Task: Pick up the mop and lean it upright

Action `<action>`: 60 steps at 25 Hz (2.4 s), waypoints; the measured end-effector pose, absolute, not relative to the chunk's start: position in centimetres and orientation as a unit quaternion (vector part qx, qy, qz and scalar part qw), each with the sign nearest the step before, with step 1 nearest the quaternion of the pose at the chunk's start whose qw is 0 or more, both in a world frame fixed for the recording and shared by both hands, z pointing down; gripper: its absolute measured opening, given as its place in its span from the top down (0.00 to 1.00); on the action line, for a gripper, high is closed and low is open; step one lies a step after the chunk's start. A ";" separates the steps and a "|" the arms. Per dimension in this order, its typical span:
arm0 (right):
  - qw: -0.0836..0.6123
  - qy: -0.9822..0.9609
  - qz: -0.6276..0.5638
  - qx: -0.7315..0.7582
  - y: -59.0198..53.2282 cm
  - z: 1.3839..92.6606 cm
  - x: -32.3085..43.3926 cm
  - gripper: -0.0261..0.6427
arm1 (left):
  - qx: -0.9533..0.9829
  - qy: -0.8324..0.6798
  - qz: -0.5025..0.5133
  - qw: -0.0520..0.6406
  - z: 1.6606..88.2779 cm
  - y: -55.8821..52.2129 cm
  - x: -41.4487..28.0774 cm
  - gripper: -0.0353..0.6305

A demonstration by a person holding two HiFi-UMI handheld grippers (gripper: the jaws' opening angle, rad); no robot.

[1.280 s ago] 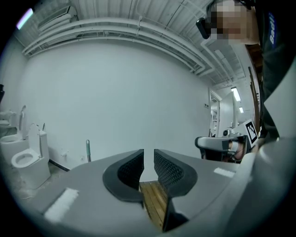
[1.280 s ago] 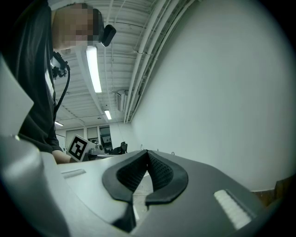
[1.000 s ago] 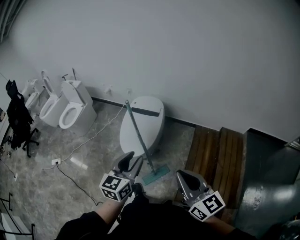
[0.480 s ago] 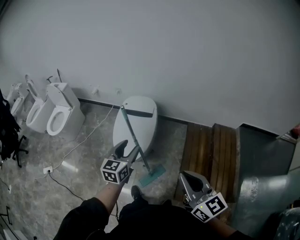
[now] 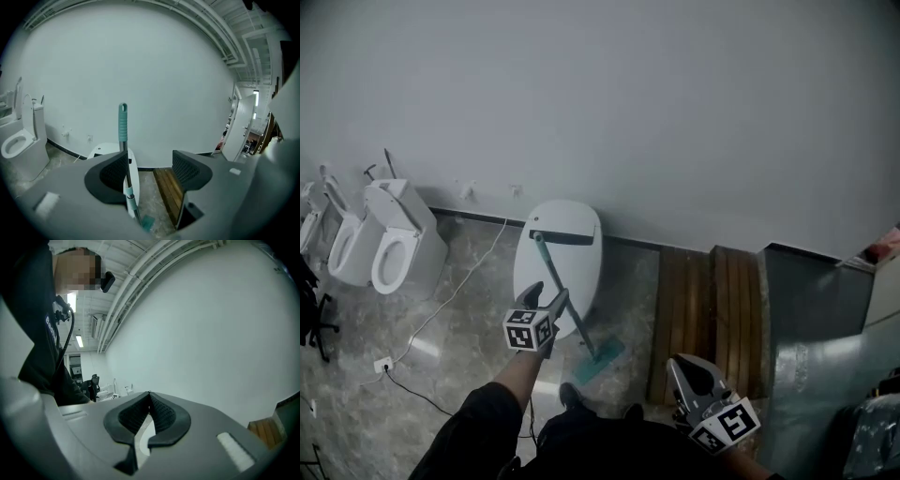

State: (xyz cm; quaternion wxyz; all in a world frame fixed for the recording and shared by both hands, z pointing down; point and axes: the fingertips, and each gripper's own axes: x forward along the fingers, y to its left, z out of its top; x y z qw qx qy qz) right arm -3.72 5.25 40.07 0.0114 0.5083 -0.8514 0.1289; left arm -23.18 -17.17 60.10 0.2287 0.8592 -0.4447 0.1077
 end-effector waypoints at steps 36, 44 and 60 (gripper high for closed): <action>0.064 -0.751 0.179 0.632 10.2 42.8 -1.6 0.95 | 0.843 -0.443 0.163 0.260 71.9 -25.7 -21.6 0.79; 0.048 -0.756 0.173 0.629 10.9 42.5 -0.3 0.95 | 0.870 -0.407 0.173 0.219 70.0 -22.4 -18.8 0.79; -0.012 -0.771 0.154 0.618 13.5 41.3 4.9 0.95 | 0.922 -0.306 0.205 0.118 65.2 -12.1 -8.4 0.79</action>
